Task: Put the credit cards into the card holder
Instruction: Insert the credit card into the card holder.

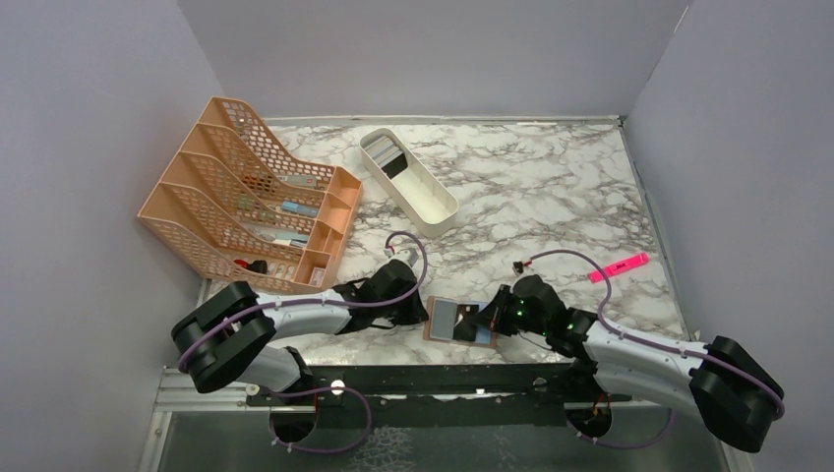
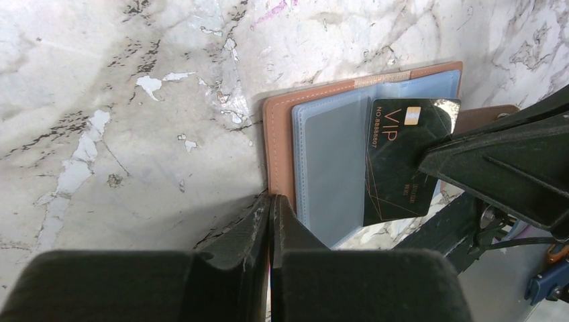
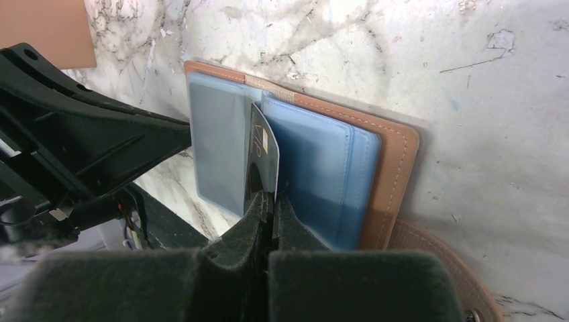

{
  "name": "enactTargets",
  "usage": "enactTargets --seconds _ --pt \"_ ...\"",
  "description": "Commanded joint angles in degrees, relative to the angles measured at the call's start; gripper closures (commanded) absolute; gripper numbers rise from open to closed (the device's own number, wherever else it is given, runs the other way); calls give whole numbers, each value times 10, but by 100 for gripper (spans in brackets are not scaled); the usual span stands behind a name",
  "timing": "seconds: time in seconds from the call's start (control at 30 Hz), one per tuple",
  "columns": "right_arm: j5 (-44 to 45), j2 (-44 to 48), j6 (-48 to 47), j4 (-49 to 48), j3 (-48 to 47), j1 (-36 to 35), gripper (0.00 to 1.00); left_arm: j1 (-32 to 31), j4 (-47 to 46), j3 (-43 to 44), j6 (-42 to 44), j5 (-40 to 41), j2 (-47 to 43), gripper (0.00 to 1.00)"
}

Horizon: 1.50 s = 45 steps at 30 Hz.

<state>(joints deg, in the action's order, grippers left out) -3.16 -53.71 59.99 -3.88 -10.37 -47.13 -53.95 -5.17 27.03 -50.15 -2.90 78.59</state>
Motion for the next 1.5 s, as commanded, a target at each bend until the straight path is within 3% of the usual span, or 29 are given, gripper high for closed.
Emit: enactTargets --seconds 0.0,0.73,1.1,1.23,1.33,1.47 --pt "0 -11 -20 2 34 -2 99 0 61 -23 8 27 6 93" --pt "-47 -110 -44 -75 7 -2 99 -8 59 -20 2 16 -5 93" --pt "-74 -245 -60 -155 -56 -2 97 -11 60 -37 -9 44 -29 93" --pt "-80 -278 -78 -152 -87 -2 90 -11 54 -34 -8 45 -23 93" --pt "-55 -281 -106 -49 -132 -2 79 -11 58 -29 -1 48 -21 93" --pt "-35 -232 -125 21 -136 -2 66 -11 62 -25 1 49 -27 94"
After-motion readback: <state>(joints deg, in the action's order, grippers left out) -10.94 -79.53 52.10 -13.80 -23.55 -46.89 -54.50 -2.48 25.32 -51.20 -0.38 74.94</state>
